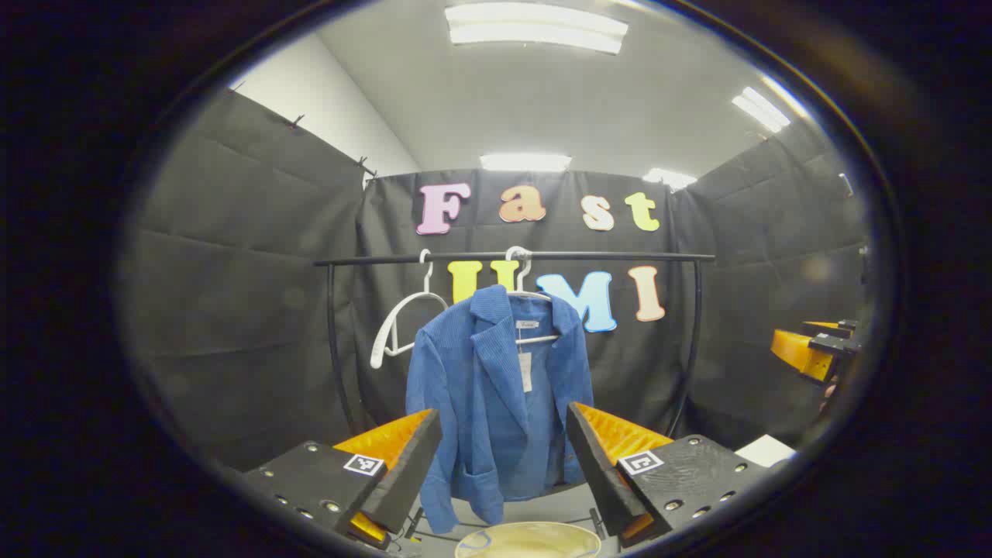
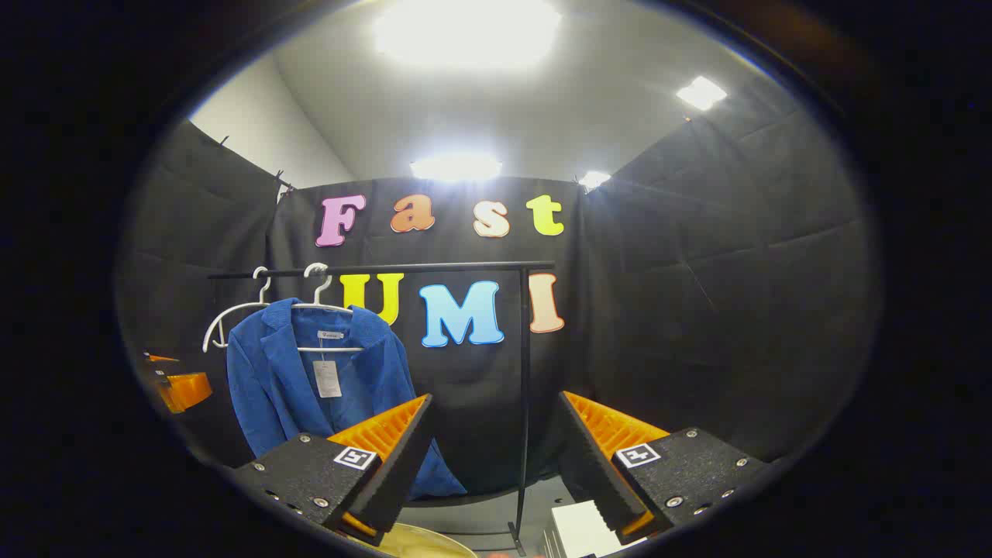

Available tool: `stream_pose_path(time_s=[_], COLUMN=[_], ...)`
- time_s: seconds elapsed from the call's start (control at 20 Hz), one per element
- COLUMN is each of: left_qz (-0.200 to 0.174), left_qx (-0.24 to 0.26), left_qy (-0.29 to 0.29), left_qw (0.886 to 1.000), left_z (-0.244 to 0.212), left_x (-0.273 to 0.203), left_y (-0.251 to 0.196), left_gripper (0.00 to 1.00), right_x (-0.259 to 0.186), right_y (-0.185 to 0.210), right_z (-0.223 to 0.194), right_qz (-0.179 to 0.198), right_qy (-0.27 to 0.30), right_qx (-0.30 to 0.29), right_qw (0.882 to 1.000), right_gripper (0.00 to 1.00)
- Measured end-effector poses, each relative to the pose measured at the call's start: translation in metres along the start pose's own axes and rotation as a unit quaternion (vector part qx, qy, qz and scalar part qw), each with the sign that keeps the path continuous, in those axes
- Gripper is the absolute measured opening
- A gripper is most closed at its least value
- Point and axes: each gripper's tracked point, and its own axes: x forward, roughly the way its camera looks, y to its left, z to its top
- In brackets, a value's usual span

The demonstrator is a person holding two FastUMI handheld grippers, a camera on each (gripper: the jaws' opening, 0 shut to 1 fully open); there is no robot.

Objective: Grasp the clothes on the hanger with both hands and then place them into the laundry hamper below.

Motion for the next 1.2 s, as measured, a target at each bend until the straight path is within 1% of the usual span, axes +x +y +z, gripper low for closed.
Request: stream_pose_path(time_s=[0.25, 0.35, 0.5, 0.8, 0.85, 0.9, 1.2], left_qz=[-0.012, -0.012, -0.012, 0.003, 0.005, 0.007, 0.022], left_qx=[0.004, 0.005, -0.005, -0.026, -0.028, -0.028, -0.038], left_qy=[-0.002, -0.003, -0.006, -0.007, -0.006, -0.003, 0.012], left_qw=[1.0, 1.0, 1.0, 1.0, 1.0, 1.0, 0.999], left_z=[-0.009, -0.009, -0.009, -0.011, -0.011, -0.012, -0.013], left_x=[-0.002, -0.004, -0.006, -0.012, -0.013, -0.013, -0.005], left_y=[-0.009, -0.01, -0.01, 0.001, 0.002, 0.004, 0.014], left_gripper=[0.99, 0.99, 0.99, 0.99, 0.94, 0.99, 0.99], right_x=[-0.008, -0.01, -0.011, -0.009, -0.009, -0.009, 0.014], right_y=[-0.008, -0.008, -0.008, 0.008, 0.01, 0.013, 0.03], right_z=[-0.015, -0.014, -0.008, -0.004, -0.003, -0.002, 0.004], right_qz=[-0.017, -0.018, -0.022, -0.001, 0.002, 0.005, 0.041], right_qy=[0.012, 0.012, -0.001, -0.004, -0.005, -0.006, -0.002], right_qx=[-0.001, 0.005, 0.001, -0.005, -0.006, -0.006, -0.006], right_qw=[1.0, 1.0, 1.0, 1.0, 1.0, 1.0, 0.999], right_gripper=[0.96, 0.96, 0.96, 0.96, 0.96, 0.96, 0.96])
